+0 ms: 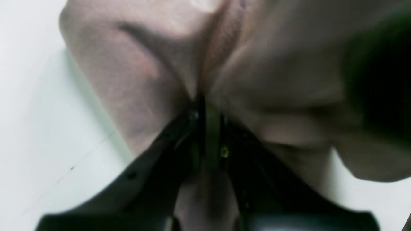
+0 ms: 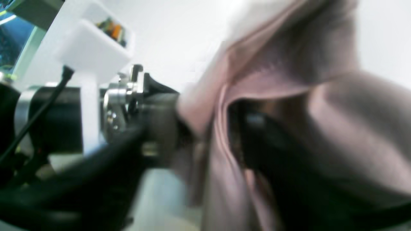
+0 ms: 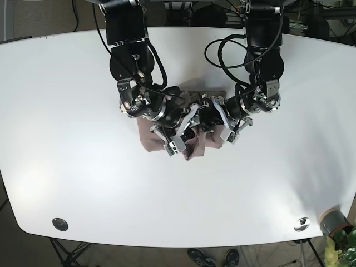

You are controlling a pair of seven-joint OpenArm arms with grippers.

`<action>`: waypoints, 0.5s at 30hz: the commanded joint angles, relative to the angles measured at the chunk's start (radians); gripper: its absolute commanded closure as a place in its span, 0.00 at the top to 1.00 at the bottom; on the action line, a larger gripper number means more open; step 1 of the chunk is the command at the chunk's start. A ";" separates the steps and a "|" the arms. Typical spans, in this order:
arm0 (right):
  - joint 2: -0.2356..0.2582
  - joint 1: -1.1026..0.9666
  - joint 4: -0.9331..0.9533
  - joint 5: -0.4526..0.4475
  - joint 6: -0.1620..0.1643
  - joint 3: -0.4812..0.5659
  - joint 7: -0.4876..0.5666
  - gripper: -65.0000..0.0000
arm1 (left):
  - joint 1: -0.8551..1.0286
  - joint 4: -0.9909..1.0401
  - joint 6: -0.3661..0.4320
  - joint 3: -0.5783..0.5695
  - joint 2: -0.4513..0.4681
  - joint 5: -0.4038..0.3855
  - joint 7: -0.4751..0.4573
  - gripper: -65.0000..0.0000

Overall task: Fold the T-shirt properly
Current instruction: 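Release the left gripper and reposition it at the bundle's folded edge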

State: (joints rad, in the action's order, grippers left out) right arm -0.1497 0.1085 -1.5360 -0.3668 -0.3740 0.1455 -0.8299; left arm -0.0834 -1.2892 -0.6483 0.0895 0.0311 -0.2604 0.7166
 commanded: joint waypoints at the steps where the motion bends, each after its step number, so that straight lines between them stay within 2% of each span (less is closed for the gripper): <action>1: -0.007 0.021 -0.016 -0.018 0.025 0.018 0.044 0.61 | 0.003 0.001 0.003 -0.003 0.005 0.046 0.068 0.00; 3: -0.007 0.021 -0.016 -0.018 0.025 0.019 0.045 0.68 | 0.003 0.001 0.003 -0.001 0.005 0.046 0.068 0.00; 12: -0.007 -0.020 -0.125 -0.018 0.017 0.015 0.044 0.61 | 0.000 -0.025 0.002 0.002 0.005 0.045 0.068 0.00; 15: 0.012 -0.043 -0.172 -0.018 0.016 0.013 0.039 0.62 | 0.003 -0.082 0.002 0.002 0.002 0.045 0.073 0.00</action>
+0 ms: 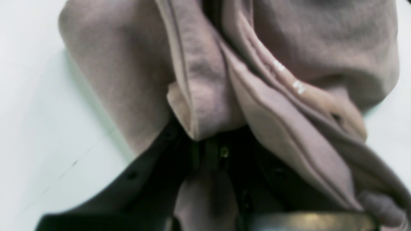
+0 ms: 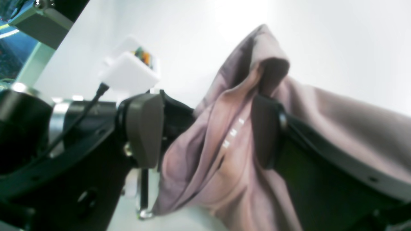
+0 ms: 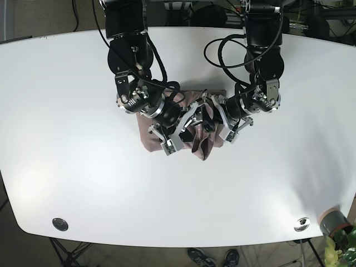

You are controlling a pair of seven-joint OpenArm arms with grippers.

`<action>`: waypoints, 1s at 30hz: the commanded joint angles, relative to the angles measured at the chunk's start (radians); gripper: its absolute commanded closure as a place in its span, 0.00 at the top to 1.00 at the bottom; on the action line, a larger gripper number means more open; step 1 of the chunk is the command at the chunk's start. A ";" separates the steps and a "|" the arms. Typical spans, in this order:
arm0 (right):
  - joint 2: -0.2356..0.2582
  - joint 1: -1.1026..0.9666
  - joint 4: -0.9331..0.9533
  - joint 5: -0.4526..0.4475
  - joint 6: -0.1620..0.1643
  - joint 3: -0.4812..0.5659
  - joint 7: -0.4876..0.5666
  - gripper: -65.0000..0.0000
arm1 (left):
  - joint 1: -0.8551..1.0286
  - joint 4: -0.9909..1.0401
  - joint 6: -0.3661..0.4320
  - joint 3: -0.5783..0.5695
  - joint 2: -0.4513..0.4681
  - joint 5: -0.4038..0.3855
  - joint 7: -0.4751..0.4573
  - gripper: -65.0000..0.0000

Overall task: Fold the T-shirt properly
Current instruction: 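Release the left gripper and reposition it at the bundle's folded edge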

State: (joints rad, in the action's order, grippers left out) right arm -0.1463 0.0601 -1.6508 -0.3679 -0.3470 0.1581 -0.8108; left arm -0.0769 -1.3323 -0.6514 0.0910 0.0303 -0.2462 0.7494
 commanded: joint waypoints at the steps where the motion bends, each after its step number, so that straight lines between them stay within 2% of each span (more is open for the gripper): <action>1: 0.012 -0.003 -0.068 -0.016 -0.011 0.001 0.020 0.62 | -0.002 -0.066 0.005 0.002 0.003 0.031 0.040 0.00; 9: 0.017 -0.030 -0.081 -0.016 -0.011 0.001 0.023 0.62 | 0.048 -0.304 0.005 0.112 0.010 0.031 0.043 0.00; 14: 0.018 -0.030 -0.064 -0.010 -0.011 0.002 0.023 0.61 | 0.084 -0.388 0.005 0.206 0.063 0.031 0.043 0.00; 20: 0.011 0.020 0.071 -0.015 -0.011 0.007 0.028 0.61 | 0.088 -0.393 0.005 0.347 0.118 0.034 0.043 0.00; 22: 0.009 0.054 0.134 -0.015 -0.011 0.007 0.058 0.61 | 0.104 -0.388 0.005 0.378 0.138 0.032 0.043 0.00; 27: 0.009 0.126 0.268 -0.016 -0.011 0.008 0.118 0.61 | 0.124 -0.378 0.005 0.387 0.173 0.032 0.042 0.00; 30: -0.011 0.166 0.360 -0.015 -0.011 0.016 0.130 0.61 | 0.145 -0.385 0.005 0.387 0.182 0.032 0.038 0.00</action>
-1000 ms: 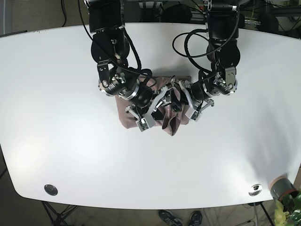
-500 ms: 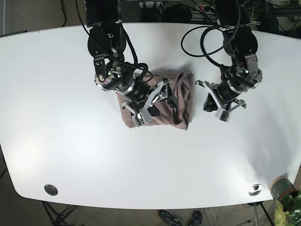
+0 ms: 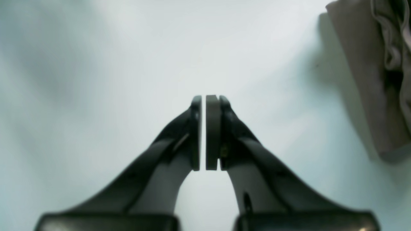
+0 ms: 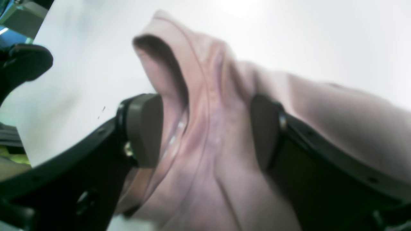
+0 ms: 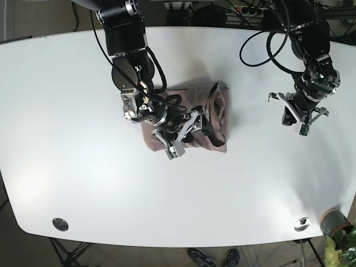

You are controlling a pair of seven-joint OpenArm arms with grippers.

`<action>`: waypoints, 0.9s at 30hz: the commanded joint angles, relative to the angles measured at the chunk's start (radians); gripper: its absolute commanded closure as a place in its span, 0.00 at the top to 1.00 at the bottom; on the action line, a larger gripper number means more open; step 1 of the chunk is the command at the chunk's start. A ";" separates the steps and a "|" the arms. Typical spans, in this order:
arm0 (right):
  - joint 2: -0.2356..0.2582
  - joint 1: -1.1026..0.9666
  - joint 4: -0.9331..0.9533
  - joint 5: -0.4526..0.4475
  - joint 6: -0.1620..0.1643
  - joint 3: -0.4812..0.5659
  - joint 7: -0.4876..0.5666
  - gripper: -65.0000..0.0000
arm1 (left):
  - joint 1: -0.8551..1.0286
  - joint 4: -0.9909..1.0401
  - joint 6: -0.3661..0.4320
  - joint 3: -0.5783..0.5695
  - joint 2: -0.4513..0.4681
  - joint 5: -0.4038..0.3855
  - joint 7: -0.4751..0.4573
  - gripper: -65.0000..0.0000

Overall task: Fold the T-shirt properly
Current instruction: 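Release the left gripper and reposition it at the bundle's folded edge, then grasp the bundle edge with the left gripper and withdraw the right gripper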

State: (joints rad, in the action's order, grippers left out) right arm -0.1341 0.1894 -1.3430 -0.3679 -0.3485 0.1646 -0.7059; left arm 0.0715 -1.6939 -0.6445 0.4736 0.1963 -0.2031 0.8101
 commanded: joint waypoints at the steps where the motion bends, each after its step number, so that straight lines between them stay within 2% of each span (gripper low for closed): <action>1: -0.023 0.048 0.078 -0.015 -0.010 0.025 0.027 0.61 | -0.002 -0.024 -0.002 0.004 0.016 -0.011 -0.022 0.00; 8: -0.023 0.077 0.129 -0.015 0.001 0.224 0.094 0.61 | -0.005 -0.024 -0.002 -0.003 0.004 -0.011 -0.022 0.00; 13: -0.023 0.072 0.056 -0.016 0.001 0.226 0.093 0.61 | -0.008 -0.025 -0.002 -0.026 -0.011 -0.011 -0.024 0.00; 15: -0.023 0.065 0.012 -0.016 0.001 0.203 0.088 0.61 | -0.008 -0.025 -0.002 -0.062 -0.010 -0.011 -0.024 0.00; 20: 0.006 0.017 -0.138 -0.015 -0.001 0.034 0.009 0.61 | -0.009 -0.062 -0.002 -0.164 -0.011 -0.011 -0.024 0.00; 23: 0.029 0.003 -0.177 -0.010 -0.002 -0.029 -0.018 0.61 | -0.009 -0.079 0.001 -0.229 -0.013 -0.011 -0.024 0.00; 25: 0.052 0.005 -0.175 -0.015 -0.004 -0.036 -0.018 0.60 | -0.009 -0.081 0.004 -0.273 -0.013 -0.011 -0.024 0.00; 27: 0.069 0.005 -0.175 -0.015 -0.002 -0.036 -0.018 0.54 | -0.009 -0.088 0.004 -0.313 -0.018 -0.012 -0.024 0.00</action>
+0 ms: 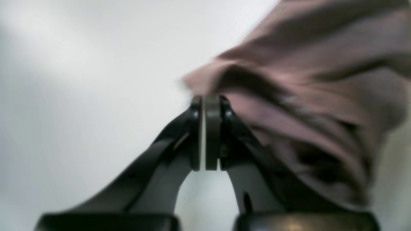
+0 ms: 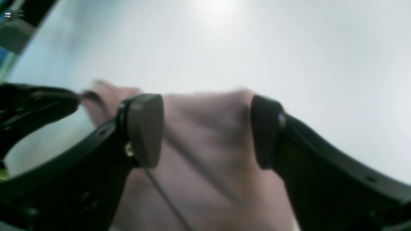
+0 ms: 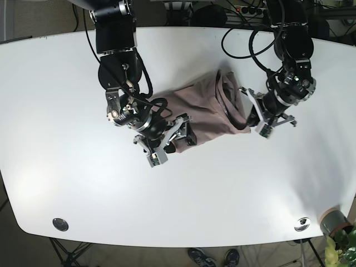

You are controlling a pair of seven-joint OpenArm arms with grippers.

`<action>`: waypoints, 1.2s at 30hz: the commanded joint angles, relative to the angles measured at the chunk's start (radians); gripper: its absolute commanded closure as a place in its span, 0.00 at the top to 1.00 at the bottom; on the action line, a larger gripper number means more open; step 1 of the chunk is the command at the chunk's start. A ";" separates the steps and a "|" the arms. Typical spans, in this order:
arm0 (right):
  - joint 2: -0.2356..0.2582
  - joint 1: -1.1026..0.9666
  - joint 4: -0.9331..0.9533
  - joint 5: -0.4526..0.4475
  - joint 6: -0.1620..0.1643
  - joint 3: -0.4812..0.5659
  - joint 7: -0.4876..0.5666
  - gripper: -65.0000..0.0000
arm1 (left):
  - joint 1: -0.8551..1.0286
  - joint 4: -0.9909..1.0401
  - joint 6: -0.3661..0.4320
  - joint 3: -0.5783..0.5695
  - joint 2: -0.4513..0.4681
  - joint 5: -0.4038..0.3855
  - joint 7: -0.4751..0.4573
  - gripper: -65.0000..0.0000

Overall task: Fold the T-shirt properly
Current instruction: 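Grasp the bundle edge with the left gripper and withdraw the right gripper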

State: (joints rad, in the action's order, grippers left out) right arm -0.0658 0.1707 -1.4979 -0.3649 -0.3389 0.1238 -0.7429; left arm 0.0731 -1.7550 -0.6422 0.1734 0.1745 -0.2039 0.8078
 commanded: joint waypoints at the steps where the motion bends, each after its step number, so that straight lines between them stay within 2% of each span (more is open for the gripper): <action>1: 0.002 0.023 -0.020 -0.018 -0.012 0.004 0.019 0.48 | -0.011 -0.039 0.002 -0.022 -0.011 -0.010 -0.021 0.00; 4: 0.002 0.023 -0.002 -0.007 -0.012 0.004 0.019 0.34 | -0.011 -0.055 0.002 -0.027 -0.057 -0.006 -0.021 0.00; 6: 0.002 0.042 0.036 -0.007 -0.012 0.004 0.021 0.30 | -0.014 -0.055 0.002 -0.028 -0.074 -0.006 -0.021 0.05; 10: -0.002 0.094 0.178 -0.007 -0.010 0.004 0.050 0.29 | -0.039 -0.053 0.002 -0.028 -0.096 -0.006 -0.017 0.20; 14: 0.004 0.128 0.303 -0.007 -0.010 0.004 0.161 0.29 | -0.039 -0.044 0.003 -0.028 -0.097 -0.006 -0.017 0.28; 17: 0.036 0.155 0.400 -0.009 -0.010 0.004 0.217 0.29 | -0.039 0.014 0.003 -0.028 -0.094 -0.006 -0.020 0.32; 23: 0.062 0.171 0.509 -0.007 -0.010 0.003 0.299 0.29 | -0.088 0.228 0.003 -0.024 -0.046 -0.007 -0.034 0.34; 29: 0.080 0.169 0.515 -0.015 -0.013 0.003 0.317 0.29 | -0.100 0.410 0.002 -0.024 0.000 -0.010 -0.184 0.34; 36: 0.096 0.163 0.455 -0.018 -0.012 0.003 0.313 0.29 | -0.114 0.349 -0.001 -0.024 0.006 -0.010 -0.187 0.33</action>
State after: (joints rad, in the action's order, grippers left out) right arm 0.0193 0.3180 -1.0019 -0.3996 -0.3737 0.1318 -0.4236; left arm -0.0307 -1.3579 -0.6559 0.1463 0.1696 -0.2432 0.6006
